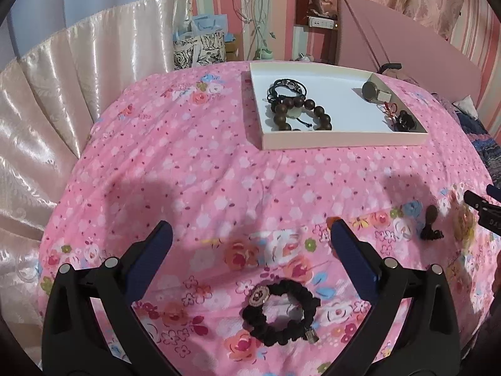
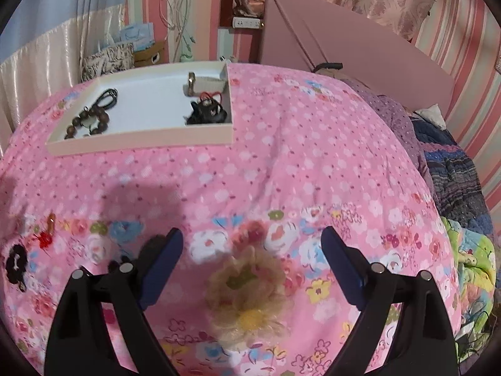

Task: Organize jewelry
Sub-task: 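Move both grippers back toward the scrunchies on the bedspread, then grasp the beige flower scrunchie with the right gripper while the left grasps the black charm scrunchie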

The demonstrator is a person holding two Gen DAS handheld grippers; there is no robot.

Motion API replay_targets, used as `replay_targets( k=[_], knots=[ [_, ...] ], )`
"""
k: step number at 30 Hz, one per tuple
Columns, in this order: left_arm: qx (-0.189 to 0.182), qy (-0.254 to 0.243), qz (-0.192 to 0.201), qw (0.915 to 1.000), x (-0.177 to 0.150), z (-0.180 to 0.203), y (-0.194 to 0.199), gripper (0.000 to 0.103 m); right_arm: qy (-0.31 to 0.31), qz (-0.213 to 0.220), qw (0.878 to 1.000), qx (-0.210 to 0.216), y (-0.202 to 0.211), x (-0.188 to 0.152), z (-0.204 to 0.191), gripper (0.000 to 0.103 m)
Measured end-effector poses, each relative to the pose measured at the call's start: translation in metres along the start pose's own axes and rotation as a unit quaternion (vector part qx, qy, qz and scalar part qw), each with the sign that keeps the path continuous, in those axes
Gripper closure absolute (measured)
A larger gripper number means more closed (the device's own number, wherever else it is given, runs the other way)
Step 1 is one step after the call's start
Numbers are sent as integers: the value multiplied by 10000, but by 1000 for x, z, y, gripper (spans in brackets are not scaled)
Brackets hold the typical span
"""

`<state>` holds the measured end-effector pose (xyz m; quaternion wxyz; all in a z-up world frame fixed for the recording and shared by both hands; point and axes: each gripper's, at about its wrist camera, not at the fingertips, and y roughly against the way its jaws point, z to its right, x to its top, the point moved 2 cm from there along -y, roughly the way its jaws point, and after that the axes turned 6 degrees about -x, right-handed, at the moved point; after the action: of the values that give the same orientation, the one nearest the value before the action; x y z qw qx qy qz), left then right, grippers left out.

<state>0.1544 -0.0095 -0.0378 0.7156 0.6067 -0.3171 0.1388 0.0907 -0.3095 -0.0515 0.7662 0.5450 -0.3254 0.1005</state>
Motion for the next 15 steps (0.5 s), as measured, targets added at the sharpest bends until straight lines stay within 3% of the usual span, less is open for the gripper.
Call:
replay_targets(
  k=[15],
  knots=[
    [73,-59,-337,9994,-52,-13,-18,4,-247,-163,9991,-306,-14,-33,22,13]
  ],
)
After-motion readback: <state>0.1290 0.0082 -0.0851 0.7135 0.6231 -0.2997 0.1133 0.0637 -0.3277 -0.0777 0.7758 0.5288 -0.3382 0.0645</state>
